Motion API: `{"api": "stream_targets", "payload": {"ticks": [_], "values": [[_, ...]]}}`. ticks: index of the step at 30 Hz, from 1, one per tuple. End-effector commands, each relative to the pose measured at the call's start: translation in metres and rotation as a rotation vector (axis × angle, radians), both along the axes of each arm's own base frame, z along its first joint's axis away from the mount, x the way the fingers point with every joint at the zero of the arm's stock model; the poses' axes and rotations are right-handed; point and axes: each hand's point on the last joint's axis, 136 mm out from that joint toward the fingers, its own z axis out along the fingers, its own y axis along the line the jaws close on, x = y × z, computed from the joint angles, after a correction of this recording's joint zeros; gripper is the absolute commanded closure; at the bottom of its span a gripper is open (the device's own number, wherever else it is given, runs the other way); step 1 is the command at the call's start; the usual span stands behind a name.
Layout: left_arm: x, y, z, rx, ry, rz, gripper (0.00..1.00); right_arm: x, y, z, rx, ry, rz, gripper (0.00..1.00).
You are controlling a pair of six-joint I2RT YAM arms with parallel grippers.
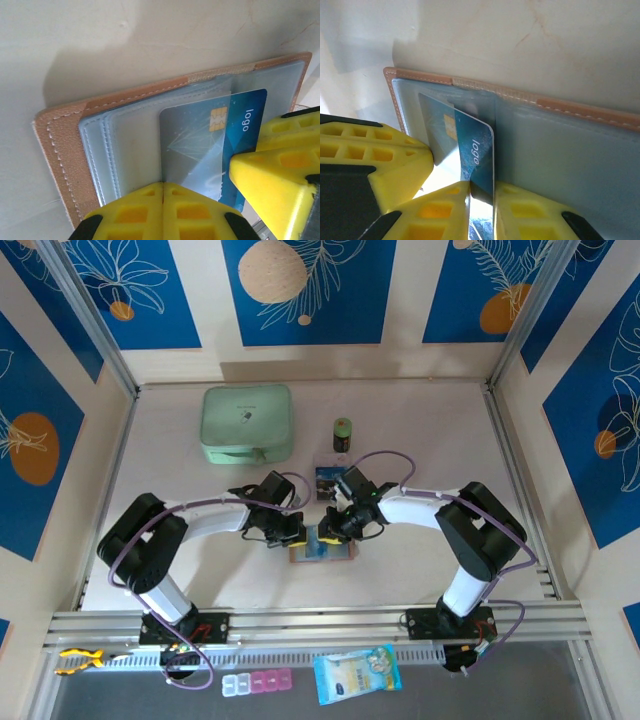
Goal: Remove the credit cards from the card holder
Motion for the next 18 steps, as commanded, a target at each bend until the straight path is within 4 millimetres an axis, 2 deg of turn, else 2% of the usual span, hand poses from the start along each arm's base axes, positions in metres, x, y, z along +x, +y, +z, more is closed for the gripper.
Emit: {"api": "stream_targets", "payload": {"ticks": [1, 7, 18], "values": [[-0.012, 0.01, -0.016, 0.06, 0.037, -0.016, 0.98, -0.004, 0.001, 0.006, 0.035, 0.014, -0.003, 0.83], [-0.011, 0.01, -0.015, 0.059, 0.035, -0.016, 0.97, -0.002, -0.006, 0.006, 0.023, 0.001, -0.011, 0.87], [-0.01, 0.009, -0.014, 0.057, 0.034, -0.019, 0.97, -0.002, -0.034, 0.007, -0.06, -0.022, -0.022, 0.89]]}}
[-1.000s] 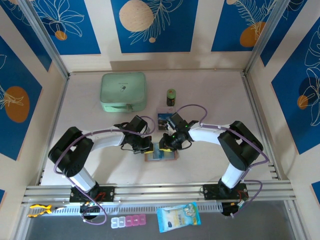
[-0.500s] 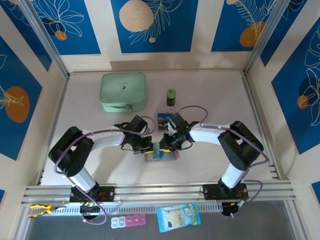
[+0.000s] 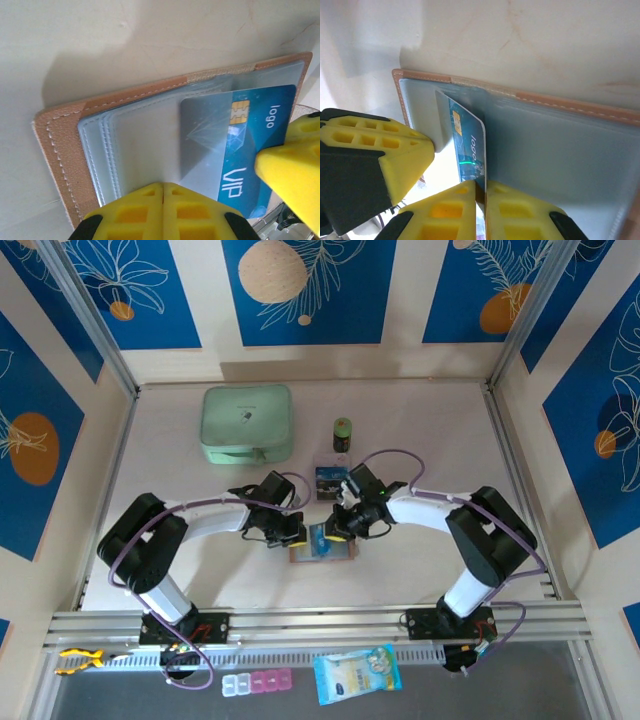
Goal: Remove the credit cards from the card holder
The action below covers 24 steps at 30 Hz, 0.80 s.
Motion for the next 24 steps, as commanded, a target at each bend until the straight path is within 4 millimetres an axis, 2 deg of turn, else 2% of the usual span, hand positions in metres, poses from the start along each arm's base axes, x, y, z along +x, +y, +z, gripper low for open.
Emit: {"api": "stream_targets", "payload": {"ticks": [1, 6, 24], "values": [[-0.009, 0.009, -0.013, 0.056, 0.032, -0.018, 0.97, -0.006, -0.02, -0.002, -0.074, -0.004, -0.001, 0.9], [-0.009, 0.008, -0.013, 0.054, 0.03, -0.025, 0.97, -0.006, -0.026, 0.002, -0.101, -0.016, 0.006, 0.9], [-0.008, 0.007, -0.012, 0.053, 0.028, -0.025, 0.97, -0.004, -0.022, 0.011, -0.158, -0.051, 0.052, 0.9]]}}
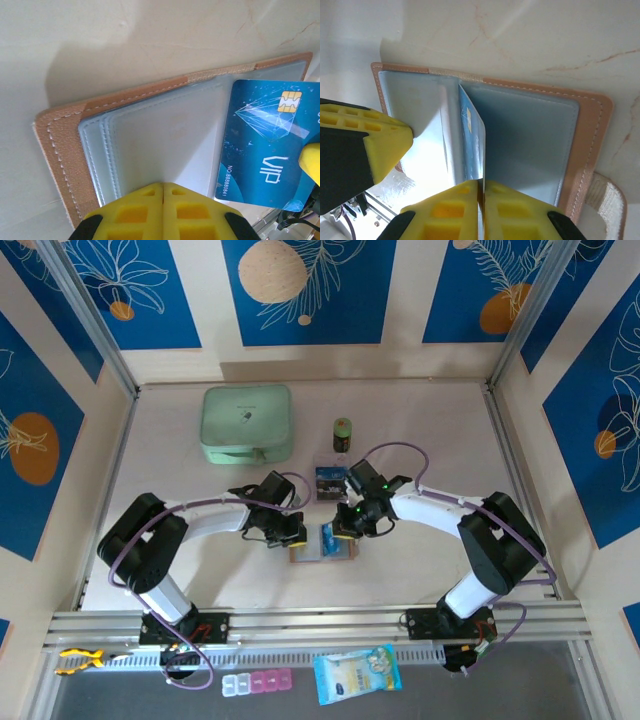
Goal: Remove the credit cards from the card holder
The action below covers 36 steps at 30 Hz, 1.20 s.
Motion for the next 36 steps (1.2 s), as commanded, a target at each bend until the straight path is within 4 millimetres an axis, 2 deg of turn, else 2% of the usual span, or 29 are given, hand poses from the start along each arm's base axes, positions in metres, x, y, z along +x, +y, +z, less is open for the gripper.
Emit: {"api": "stream_targets", "payload": {"ticks": [1, 10, 21, 31, 36], "values": [[-0.008, 0.007, -0.012, 0.054, 0.029, -0.024, 0.97, -0.003, -0.002, 0.002, -0.037, 0.0, 0.013, 0.89], [-0.008, 0.007, -0.011, 0.056, 0.026, -0.028, 0.97, -0.011, 0.003, 0.002, -0.046, 0.024, 0.003, 0.84], [-0.007, 0.006, -0.009, 0.05, 0.023, -0.027, 0.97, -0.011, 0.004, 0.008, -0.035, 0.011, -0.004, 0.89], [0.001, 0.001, 0.014, 0.016, -0.02, -0.028, 0.95, -0.01, -0.005, 0.03, -0.052, -0.037, 0.011, 0.92], [0.005, 0.0, 0.025, 0.009, -0.054, -0.03, 0.94, -0.009, -0.014, 0.043, -0.057, -0.08, 0.086, 0.96]]}}
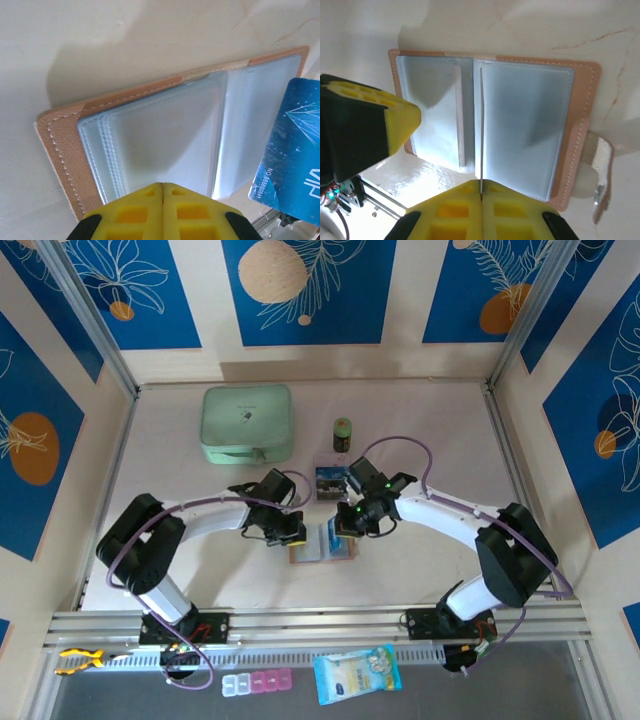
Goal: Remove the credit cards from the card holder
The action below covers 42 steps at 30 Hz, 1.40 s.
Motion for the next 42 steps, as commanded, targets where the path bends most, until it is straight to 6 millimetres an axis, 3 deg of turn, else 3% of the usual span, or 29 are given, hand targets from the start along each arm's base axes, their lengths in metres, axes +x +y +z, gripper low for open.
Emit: {"api": "stream_targets", "payload": {"ticks": [1, 6, 13, 21, 28, 35, 42], "values": [[0.005, -0.001, 0.019, -0.009, -0.05, -0.011, 0.93, -0.002, -0.01, 0.016, -0.014, -0.039, 0.094, 0.96], [0.008, 0.002, 0.022, -0.018, -0.069, 0.002, 0.93, -0.003, -0.016, 0.028, -0.042, -0.153, 0.334, 1.0], [0.011, 0.008, 0.025, -0.024, -0.088, 0.024, 0.92, -0.01, -0.03, 0.022, -0.144, -0.254, 0.761, 1.0], [0.01, 0.017, 0.029, -0.027, -0.108, 0.049, 0.92, -0.005, -0.024, 0.039, -0.158, -0.451, 1.185, 1.0], [0.009, 0.021, 0.028, -0.032, -0.106, 0.064, 0.92, 0.028, -0.021, 0.054, -0.164, -0.511, 1.261, 1.0], [0.015, 0.025, 0.032, -0.041, -0.106, 0.076, 0.9, 0.078, -0.018, 0.07, -0.144, -0.585, 1.26, 1.0], [0.021, 0.03, 0.033, -0.046, -0.1, 0.089, 0.9, 0.129, -0.013, 0.071, -0.107, -0.639, 1.248, 1.0]]}}
